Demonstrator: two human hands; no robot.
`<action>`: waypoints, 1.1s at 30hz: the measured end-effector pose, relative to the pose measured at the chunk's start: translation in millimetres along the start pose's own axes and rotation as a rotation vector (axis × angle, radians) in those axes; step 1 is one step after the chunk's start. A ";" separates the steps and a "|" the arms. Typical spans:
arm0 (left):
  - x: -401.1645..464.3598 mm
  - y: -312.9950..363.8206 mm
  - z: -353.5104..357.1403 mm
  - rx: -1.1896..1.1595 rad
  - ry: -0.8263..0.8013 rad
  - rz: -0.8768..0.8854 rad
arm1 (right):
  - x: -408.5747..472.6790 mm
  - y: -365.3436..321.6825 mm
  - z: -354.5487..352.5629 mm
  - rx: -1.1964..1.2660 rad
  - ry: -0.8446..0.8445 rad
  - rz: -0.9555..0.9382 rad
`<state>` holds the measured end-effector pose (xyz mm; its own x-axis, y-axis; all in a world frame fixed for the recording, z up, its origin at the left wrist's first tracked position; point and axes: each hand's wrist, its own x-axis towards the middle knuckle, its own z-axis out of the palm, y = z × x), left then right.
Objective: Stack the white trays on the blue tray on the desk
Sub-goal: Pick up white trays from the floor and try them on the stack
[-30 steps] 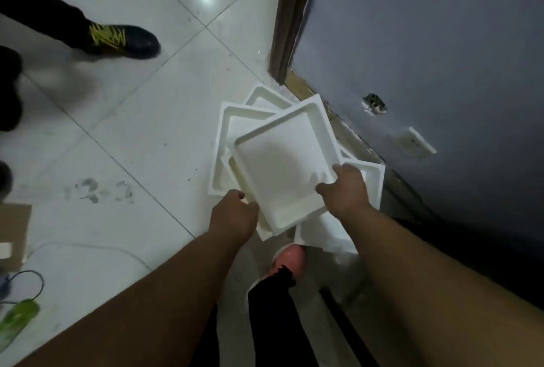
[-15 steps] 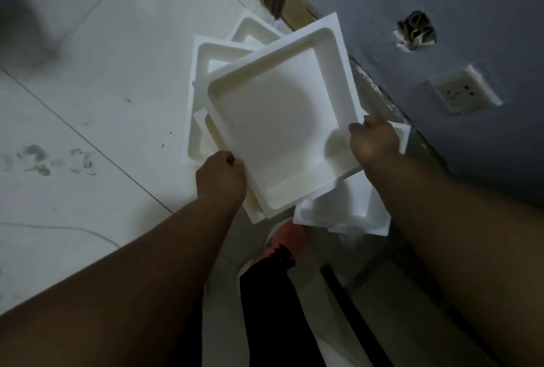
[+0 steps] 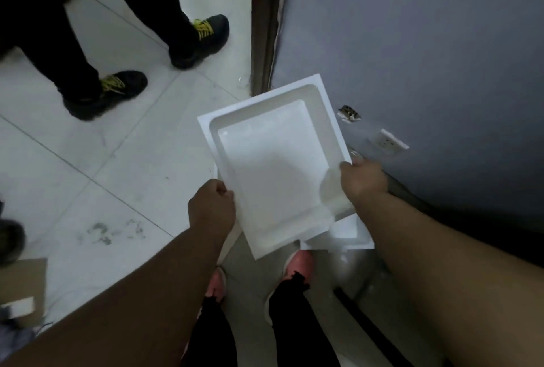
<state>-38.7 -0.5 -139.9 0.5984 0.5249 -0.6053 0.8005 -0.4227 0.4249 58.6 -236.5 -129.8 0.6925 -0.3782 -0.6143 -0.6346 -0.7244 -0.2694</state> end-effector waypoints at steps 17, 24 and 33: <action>-163.3 104.5 -278.6 -0.283 -0.039 0.342 | -329.6 -27.2 -207.6 0.249 0.218 -0.145; -254.8 142.5 -299.7 -0.263 -0.137 0.527 | -420.8 34.4 -248.2 0.368 0.392 -0.091; -319.9 150.0 -219.2 0.066 -0.304 0.580 | -447.4 150.2 -256.2 0.330 0.427 0.114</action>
<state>-102.9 -69.8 265.0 0.8886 -0.0303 -0.4578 0.3411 -0.6237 0.7033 -258.6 -323.8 294.6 0.6475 -0.6936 -0.3159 -0.7397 -0.4722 -0.4794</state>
